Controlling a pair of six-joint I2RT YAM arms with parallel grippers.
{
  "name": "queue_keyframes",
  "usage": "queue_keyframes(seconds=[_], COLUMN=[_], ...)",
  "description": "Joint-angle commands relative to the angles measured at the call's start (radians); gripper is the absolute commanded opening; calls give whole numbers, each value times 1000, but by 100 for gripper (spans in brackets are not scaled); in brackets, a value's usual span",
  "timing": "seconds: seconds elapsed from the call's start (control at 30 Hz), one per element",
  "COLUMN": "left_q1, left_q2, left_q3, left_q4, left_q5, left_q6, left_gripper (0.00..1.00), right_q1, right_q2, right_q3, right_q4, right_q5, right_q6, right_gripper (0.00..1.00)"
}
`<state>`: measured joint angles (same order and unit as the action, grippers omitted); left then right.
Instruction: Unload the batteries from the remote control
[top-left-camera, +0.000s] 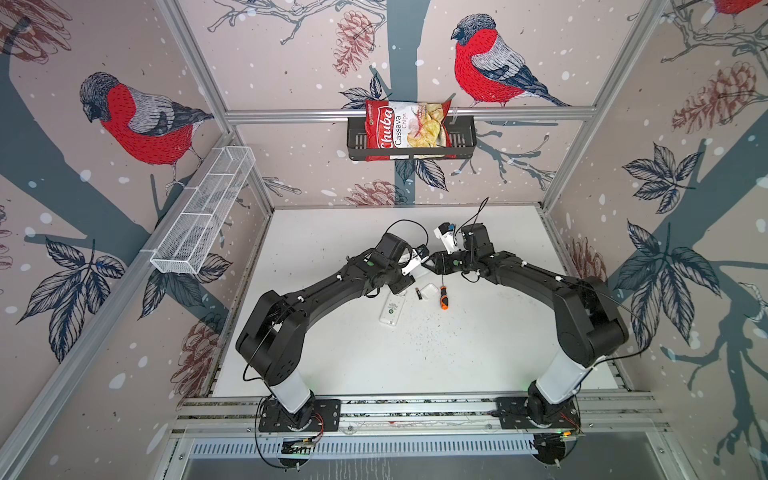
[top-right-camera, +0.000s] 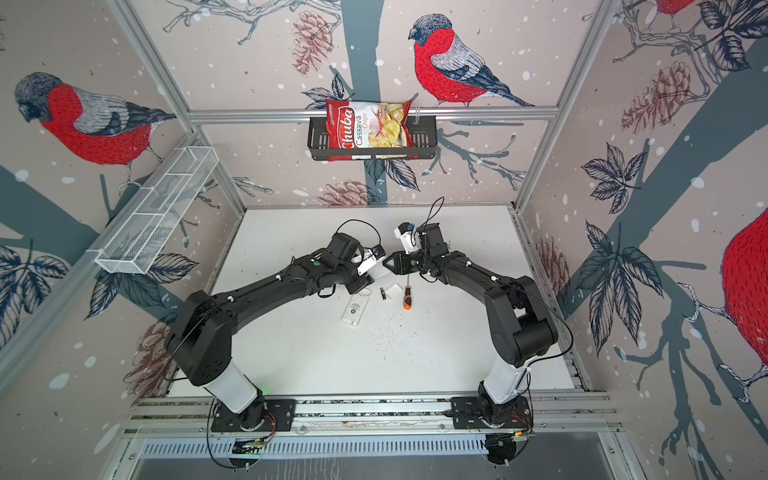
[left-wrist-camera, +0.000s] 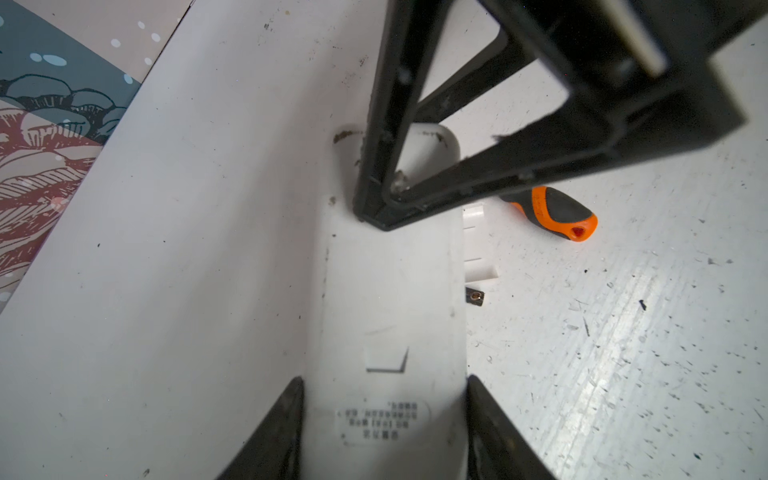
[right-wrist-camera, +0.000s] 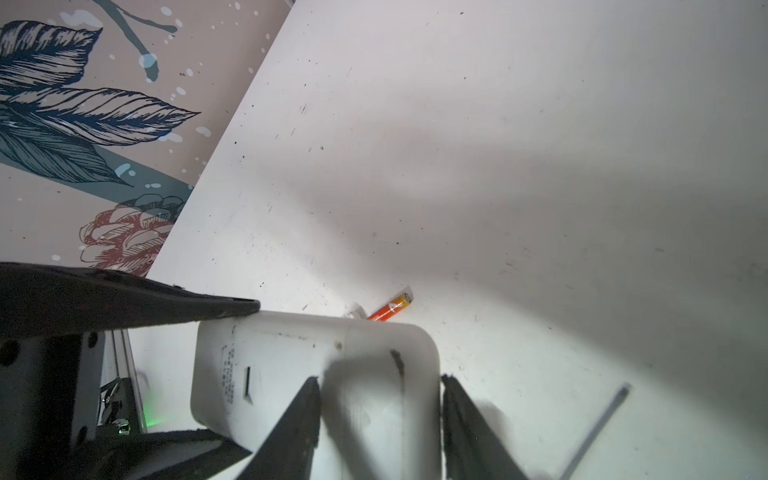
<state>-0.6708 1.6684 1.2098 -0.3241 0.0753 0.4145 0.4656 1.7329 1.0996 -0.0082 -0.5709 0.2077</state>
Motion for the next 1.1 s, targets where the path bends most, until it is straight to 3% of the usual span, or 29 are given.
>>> queue_keyframes(seconds=[0.0, 0.47, 0.6, 0.63, 0.7, 0.77, 0.93, 1.07], left_q1=[1, 8, 14, 15, 17, 19, 21, 21], left_q2=[-13, -23, -23, -24, -24, -26, -30, -30], left_q3=[1, 1, 2, 2, 1, 1, -4, -9], left_q4=[52, 57, 57, 57, 57, 61, 70, 79], left_q5=[28, 44, 45, 47, 50, 50, 56, 63], left_q6=[-13, -15, -15, -16, -15, -15, -17, -20], left_gripper=[35, 33, 33, 33, 32, 32, 32, 32], right_q1=[0, -10, -15, -15, -19, -21, -27, -29], right_q2=[6, 0, -3, -3, -8, -13, -9, -5], right_q3=[3, 2, 4, 5, 2, -6, -32, -44], right_q4=[15, 11, 6, 4, -1, 1, 24, 54], right_q5=[-26, 5, 6, 5, 3, 3, -29, -70], right_q6=[-6, -5, -11, -14, -19, -24, -18, -7], right_gripper=[37, 18, 17, 20, 41, 53, 55, 49])
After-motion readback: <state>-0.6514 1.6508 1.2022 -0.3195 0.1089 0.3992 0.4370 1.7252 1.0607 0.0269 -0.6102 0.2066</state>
